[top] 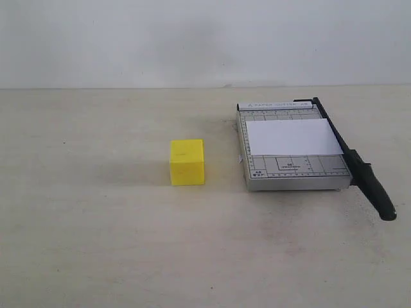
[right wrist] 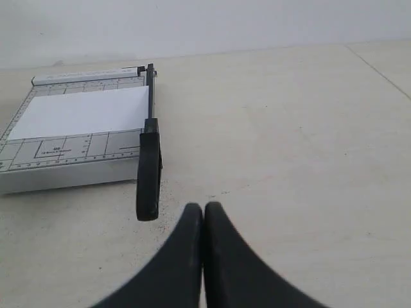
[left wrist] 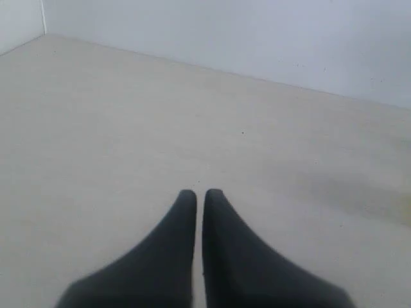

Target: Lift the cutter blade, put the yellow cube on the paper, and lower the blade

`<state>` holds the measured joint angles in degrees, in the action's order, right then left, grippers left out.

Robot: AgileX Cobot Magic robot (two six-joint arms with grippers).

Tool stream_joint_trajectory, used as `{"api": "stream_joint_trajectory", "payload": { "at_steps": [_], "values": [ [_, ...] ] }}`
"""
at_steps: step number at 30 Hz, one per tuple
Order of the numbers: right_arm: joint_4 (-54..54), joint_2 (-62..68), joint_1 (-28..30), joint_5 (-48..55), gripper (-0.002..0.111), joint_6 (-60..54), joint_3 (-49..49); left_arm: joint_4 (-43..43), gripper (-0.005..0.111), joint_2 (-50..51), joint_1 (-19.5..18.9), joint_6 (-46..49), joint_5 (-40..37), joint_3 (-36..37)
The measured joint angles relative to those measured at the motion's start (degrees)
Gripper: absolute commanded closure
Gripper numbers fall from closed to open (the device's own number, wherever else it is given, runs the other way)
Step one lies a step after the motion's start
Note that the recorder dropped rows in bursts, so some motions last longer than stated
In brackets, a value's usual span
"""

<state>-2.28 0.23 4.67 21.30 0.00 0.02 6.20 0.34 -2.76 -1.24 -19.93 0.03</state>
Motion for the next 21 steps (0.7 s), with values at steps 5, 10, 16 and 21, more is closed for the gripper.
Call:
{"api": "stream_joint_trajectory", "payload": {
  "at_steps": [5,10,16,21],
  "values": [
    [3.2,0.0,0.0,-2.9,0.108,-3.5,0.0,0.0,0.102,0.0,0.0,0.0,0.0,0.0],
    [2.8,0.0,0.0,-5.5,0.108,-4.2,0.0,0.0,0.102,0.0,0.0,0.0,0.0,0.0],
    [-11.9,0.0,0.0,-16.9,0.108,6.0,0.0,0.0,0.102,0.0,0.0,0.0,0.0,0.0],
    [-17.5,0.0,0.0,-21.3,0.108,12.2,0.0,0.0,0.102,0.0,0.0,0.0,0.0,0.0]
  ]
}}
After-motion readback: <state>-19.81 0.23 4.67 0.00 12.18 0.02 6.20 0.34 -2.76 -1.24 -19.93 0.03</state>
